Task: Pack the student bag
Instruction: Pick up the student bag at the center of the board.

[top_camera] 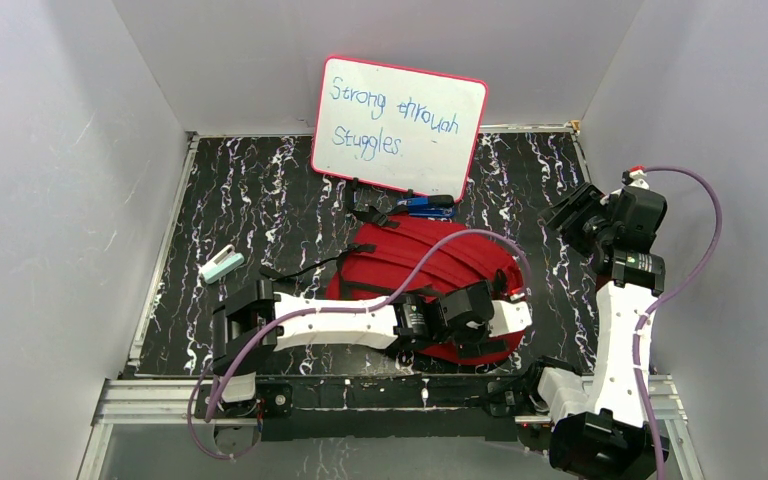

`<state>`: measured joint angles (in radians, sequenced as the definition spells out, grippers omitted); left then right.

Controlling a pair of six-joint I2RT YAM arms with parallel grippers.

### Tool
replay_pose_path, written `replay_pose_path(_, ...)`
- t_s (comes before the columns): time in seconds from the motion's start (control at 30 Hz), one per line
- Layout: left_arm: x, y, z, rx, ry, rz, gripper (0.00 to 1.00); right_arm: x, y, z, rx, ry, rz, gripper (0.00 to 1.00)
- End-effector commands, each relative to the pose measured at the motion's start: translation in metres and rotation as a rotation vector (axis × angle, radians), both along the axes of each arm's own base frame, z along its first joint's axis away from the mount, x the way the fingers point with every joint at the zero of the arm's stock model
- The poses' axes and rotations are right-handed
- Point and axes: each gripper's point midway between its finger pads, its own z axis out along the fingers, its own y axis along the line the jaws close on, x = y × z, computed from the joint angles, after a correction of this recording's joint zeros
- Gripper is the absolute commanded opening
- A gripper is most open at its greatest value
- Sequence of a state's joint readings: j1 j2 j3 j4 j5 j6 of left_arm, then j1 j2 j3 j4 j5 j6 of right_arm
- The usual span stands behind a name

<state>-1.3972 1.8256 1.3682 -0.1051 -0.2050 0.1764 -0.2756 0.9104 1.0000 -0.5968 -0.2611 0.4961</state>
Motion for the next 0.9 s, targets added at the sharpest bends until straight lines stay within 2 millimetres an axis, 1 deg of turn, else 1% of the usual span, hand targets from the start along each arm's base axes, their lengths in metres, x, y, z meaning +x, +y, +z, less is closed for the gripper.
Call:
replay_pose_path(0.0,0.003,0.012,-0.010,0.074,-0.101,-0.058,0.74,0.002,0.000,0.008,-0.011,-0.044,0.011,0.67)
replay_pose_path(0.07,0.003,0.012,-0.009,0.045,-0.120,-0.078,0.68,0.002,0.000,0.009,-0.009,-0.046,0.014,0.67)
replay_pose_path(0.1,0.001,0.015,-0.014,0.046,-0.124,-0.096,0.63,0.002,0.001,0.009,-0.009,-0.046,0.016,0.67)
replay_pose_path(0.13,-0.001,0.014,-0.014,0.037,-0.131,-0.109,0.60,0.002,0.001,0.009,-0.009,-0.047,0.016,0.67)
replay_pose_path(0.2,-0.001,0.012,-0.013,0.021,-0.145,-0.126,0.50,0.002,0.000,0.009,-0.012,-0.049,0.016,0.67)
replay_pose_path(0.27,-0.001,0.011,-0.013,0.020,-0.154,-0.137,0.36,0.001,0.001,0.010,-0.013,-0.049,0.017,0.67)
replay_pose_path(0.3,0.000,0.009,-0.010,0.016,-0.159,-0.139,0.26,0.001,0.000,0.010,-0.014,-0.050,0.016,0.67)
replay_pose_path(0.4,0.005,0.007,0.004,-0.002,-0.194,-0.126,0.01,-0.001,0.000,0.011,-0.016,-0.053,0.014,0.67)
replay_pose_path(0.43,0.009,0.007,0.011,-0.012,-0.211,-0.110,0.00,-0.001,0.000,0.012,-0.018,-0.055,0.013,0.67)
replay_pose_path(0.5,0.017,0.009,0.030,-0.038,-0.246,-0.067,0.00,-0.002,0.001,0.015,-0.016,-0.065,0.012,0.67)
replay_pose_path(0.57,0.031,0.014,0.053,-0.081,-0.304,0.016,0.00,-0.003,0.005,0.019,-0.006,-0.080,0.027,0.67)
replay_pose_path(0.6,0.040,0.020,0.067,-0.109,-0.338,0.074,0.00,-0.004,0.008,0.024,-0.002,-0.094,0.040,0.67)
replay_pose_path(0.63,0.049,0.027,0.088,-0.154,-0.366,0.141,0.00,-0.006,0.011,0.030,0.007,-0.109,0.050,0.67)
replay_pose_path(0.67,0.055,0.033,0.103,-0.189,-0.371,0.177,0.00,-0.007,0.013,0.035,0.012,-0.126,0.056,0.67)
replay_pose_path(0.77,0.075,0.052,0.148,-0.305,-0.307,0.271,0.00,-0.011,0.021,0.044,0.038,-0.159,0.078,0.67)
replay_pose_path(0.87,0.102,0.075,0.190,-0.431,-0.179,0.345,0.00,-0.014,0.024,0.043,0.052,-0.163,0.085,0.67)
